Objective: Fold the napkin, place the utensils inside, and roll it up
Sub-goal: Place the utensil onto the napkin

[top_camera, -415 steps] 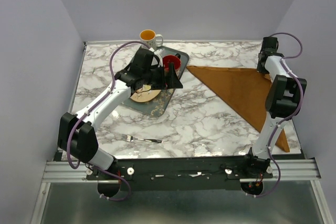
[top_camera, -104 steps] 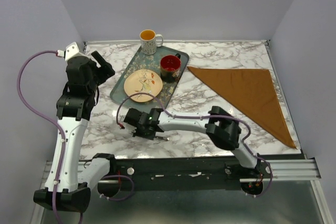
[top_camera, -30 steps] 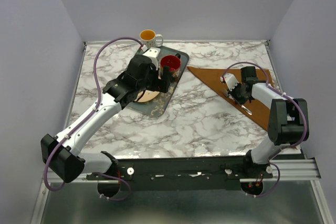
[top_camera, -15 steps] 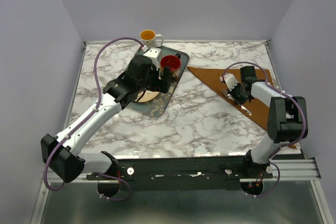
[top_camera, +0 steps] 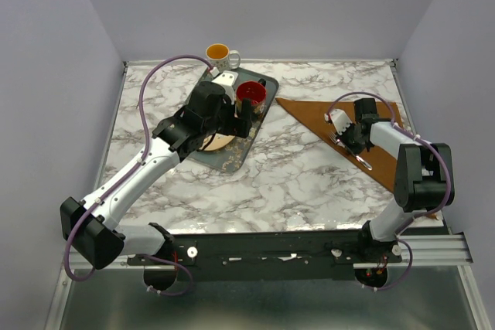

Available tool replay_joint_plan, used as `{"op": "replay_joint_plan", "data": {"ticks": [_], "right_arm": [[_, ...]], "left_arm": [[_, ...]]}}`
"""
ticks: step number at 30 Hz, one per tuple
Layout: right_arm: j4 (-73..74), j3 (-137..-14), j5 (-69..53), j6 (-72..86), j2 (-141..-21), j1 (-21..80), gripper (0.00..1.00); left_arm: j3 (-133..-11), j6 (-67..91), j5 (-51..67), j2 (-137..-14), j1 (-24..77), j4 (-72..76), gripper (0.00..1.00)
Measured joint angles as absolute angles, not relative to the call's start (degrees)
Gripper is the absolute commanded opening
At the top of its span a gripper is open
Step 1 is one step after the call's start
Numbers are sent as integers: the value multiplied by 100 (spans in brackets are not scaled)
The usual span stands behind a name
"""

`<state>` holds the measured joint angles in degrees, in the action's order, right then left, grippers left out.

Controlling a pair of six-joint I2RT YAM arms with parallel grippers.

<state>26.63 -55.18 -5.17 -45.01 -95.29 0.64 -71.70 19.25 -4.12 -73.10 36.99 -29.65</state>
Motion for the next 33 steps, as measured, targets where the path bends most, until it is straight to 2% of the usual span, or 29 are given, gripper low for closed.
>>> {"op": "replay_joint_plan", "data": {"ticks": [7,9,11,16,19,21,25,30,33], "right_arm": [[2650,-5509,-513,-4506,-9529,64,2],[2635,-5498,-510,-4506,-9529,64,8],[2615,-5487,-510,-4506,-9526,64,9],[2569,-5468,-504,-4499,-9526,64,32],[2526,-5465,-467,-4473,-9509,62,41],[2510,-5450,-456,-4471,-9491,62,43],[2521,-5441,-438,-4368,-9400,62,54],[2720,-5557,-401,-3940,-8962,62,57],[3070,-6077,-349,-3444,-8761,64,61]], "left_arm": [[-7170,1900,-412,-7310,3699,-2965,99],[-7170,1900,-412,-7310,3704,-2965,99],[-7170,1890,-412,-7310,3719,-2965,99],[-7170,1883,-412,-7325,3726,-2965,99],[-7170,1883,-410,-7336,3726,-2965,99],[-7170,1885,-408,-7345,3726,-2965,99],[-7170,1885,-408,-7380,3726,-2965,98],[-7177,1894,-438,-7419,3726,-2965,98],[-7264,1999,-438,-7485,3726,-2963,98]]}}
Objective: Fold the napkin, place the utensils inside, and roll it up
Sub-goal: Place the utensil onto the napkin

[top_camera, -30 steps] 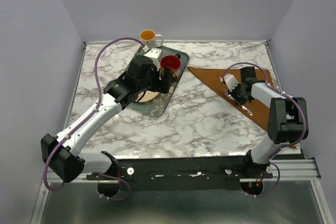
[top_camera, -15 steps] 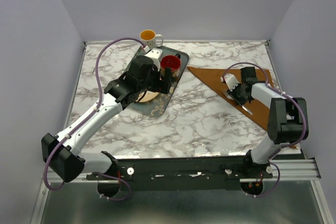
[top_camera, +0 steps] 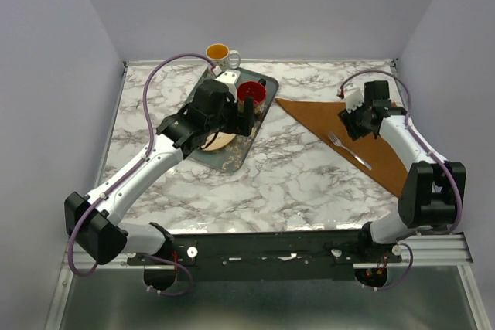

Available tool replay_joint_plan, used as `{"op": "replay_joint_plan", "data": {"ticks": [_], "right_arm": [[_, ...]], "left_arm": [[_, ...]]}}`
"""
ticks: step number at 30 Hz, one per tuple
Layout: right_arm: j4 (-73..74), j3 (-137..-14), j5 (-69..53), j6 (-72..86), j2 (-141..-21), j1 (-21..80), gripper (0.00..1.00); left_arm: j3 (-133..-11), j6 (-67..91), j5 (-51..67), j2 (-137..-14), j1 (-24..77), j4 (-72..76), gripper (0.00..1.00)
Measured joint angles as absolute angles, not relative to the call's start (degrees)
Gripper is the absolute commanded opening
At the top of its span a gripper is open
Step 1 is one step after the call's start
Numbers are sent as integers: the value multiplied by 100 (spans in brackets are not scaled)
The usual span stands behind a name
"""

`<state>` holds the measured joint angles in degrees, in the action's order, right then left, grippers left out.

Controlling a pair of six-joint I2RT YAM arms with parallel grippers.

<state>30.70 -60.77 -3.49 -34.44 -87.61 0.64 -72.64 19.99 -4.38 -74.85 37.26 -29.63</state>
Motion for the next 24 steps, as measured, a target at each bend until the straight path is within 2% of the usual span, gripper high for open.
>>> {"op": "replay_joint_plan", "data": {"ticks": [3,4,7,8,9,13,14,19,24], "right_arm": [[3221,-6678,-294,-2762,-8755,62,59],[3284,-7013,-292,-2305,-8818,64,47],[3358,-7706,-364,-1109,-9118,64,23],[3317,-7994,-517,-510,-9351,67,22],[3273,-8132,-628,-178,-9524,71,22],[3074,-8440,-976,950,-10287,220,46],[3065,-8549,-998,1061,-10499,331,48],[2930,-9754,-943,1267,-11649,1208,58],[2867,-11052,-958,1376,-12632,1761,58]], "left_arm": [[-7332,2189,-386,-7585,3726,-2932,97],[-7347,2237,-368,-7627,3726,-2910,96],[-7448,2471,-233,-7913,3726,-2862,93],[-7502,2528,-189,-7999,3726,-2842,92],[-7585,2593,-123,-8141,3726,-2832,91],[-7734,2974,102,-8643,3765,-2648,90],[-7734,3028,123,-8705,3782,-2633,90],[-7732,3312,176,-8739,3804,-2600,90],[-7671,3385,141,-8532,3806,-2609,90]]}}
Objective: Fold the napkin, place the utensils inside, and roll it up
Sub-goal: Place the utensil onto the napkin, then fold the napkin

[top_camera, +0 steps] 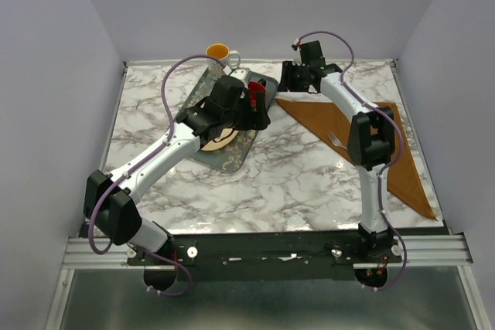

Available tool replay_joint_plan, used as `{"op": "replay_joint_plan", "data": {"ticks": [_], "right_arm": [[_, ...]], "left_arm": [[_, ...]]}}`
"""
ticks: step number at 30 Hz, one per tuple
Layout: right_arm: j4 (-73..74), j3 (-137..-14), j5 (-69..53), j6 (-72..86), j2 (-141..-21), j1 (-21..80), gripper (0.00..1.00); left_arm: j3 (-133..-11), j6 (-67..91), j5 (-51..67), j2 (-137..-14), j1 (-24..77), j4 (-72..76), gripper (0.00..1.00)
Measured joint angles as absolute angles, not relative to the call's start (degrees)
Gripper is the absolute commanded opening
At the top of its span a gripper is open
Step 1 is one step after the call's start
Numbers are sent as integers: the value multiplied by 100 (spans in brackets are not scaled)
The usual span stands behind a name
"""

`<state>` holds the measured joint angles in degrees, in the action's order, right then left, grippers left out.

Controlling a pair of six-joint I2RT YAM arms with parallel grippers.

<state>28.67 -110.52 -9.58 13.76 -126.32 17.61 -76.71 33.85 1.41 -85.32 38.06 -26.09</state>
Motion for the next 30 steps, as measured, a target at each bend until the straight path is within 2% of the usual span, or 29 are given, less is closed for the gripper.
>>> {"op": "replay_joint_plan", "data": {"ticks": [3,7,16,24,30], "right_arm": [[2886,-11782,-954,1400,-13192,1787,56],[2980,-12411,-952,1420,-13732,1767,47],[3210,-12551,-982,1455,-14101,1780,37],[3288,-12575,-1009,1457,-14169,1905,36],[3411,-12523,-996,1496,-14230,1992,41]], "left_arm": [[-7618,3371,58,-8329,3811,-2624,91],[-7616,3336,34,-8173,3811,-2624,91],[-7616,3240,3,-8167,3798,-2628,91],[-7614,3245,69,-8167,3728,-2624,91],[-7583,3256,145,-8167,3645,-2611,91]]}}
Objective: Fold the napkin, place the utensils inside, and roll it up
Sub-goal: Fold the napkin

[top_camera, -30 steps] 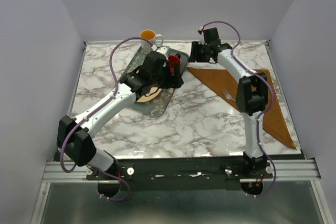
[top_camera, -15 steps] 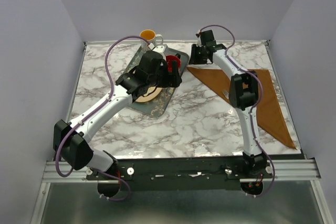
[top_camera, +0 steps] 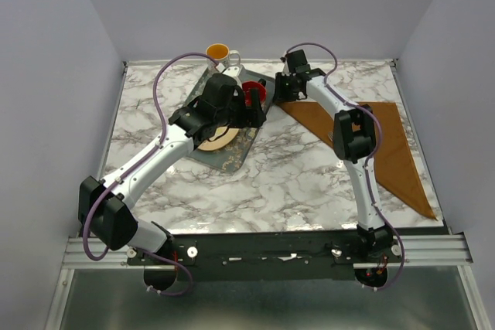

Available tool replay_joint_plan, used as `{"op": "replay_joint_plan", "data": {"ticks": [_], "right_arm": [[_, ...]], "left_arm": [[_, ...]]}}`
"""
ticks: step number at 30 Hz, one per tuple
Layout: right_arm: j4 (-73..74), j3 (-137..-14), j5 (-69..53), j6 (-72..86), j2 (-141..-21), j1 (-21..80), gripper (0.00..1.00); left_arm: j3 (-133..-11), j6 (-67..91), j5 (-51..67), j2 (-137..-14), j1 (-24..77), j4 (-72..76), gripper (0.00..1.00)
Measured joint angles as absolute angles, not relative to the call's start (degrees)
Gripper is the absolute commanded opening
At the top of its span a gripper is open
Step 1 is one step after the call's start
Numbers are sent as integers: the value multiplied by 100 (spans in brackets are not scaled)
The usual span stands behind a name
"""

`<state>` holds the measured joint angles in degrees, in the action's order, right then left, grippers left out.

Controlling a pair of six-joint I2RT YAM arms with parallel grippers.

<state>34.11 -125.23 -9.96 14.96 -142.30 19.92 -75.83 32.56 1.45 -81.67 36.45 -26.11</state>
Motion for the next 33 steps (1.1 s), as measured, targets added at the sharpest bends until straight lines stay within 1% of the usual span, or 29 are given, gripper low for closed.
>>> {"op": "replay_joint_plan", "data": {"ticks": [1,3,6,8,10,15,21,22,24,25,27,30,33], "right_arm": [[3411,-12503,-993,1503,-14230,1994,44],[3446,-12442,-976,1500,-14230,1994,46],[3568,-12431,-952,1487,-14241,2025,47],[3621,-12444,-884,1448,-14241,2034,45],[3780,-12648,-729,1404,-14322,2073,40],[4193,-13380,-368,1326,-14709,2191,39],[4357,-13502,-119,1245,-14750,2283,25],[4364,-13524,-95,1245,-14761,2287,19],[4436,-13642,-38,1221,-14827,2294,15],[4462,-13675,-16,1238,-14844,2294,9],[4491,-13690,62,1243,-14851,2294,1],[4453,-13662,167,1271,-14846,2294,1],[4112,-13126,156,1282,-14573,2294,1]], "left_arm": [[-7570,3262,169,-8167,3636,-2600,91],[-7546,3269,217,-8167,3614,-2587,91],[-7505,3288,266,-8167,3594,-2571,91],[-7461,3295,294,-8167,3577,-2550,91],[-7402,3310,340,-8165,3557,-2526,91],[-7308,3371,482,-8165,3487,-2491,91],[-7308,3387,565,-8119,3406,-2486,91],[-7308,3391,580,-8106,3395,-2486,91],[-7308,3393,607,-8066,3371,-2484,91],[-7308,3393,613,-8053,3369,-2482,91],[-7308,3393,639,-8040,3354,-2477,91],[-7308,3393,670,-8034,3347,-2475,91],[-7308,3391,672,-8034,3347,-2475,91]]}}
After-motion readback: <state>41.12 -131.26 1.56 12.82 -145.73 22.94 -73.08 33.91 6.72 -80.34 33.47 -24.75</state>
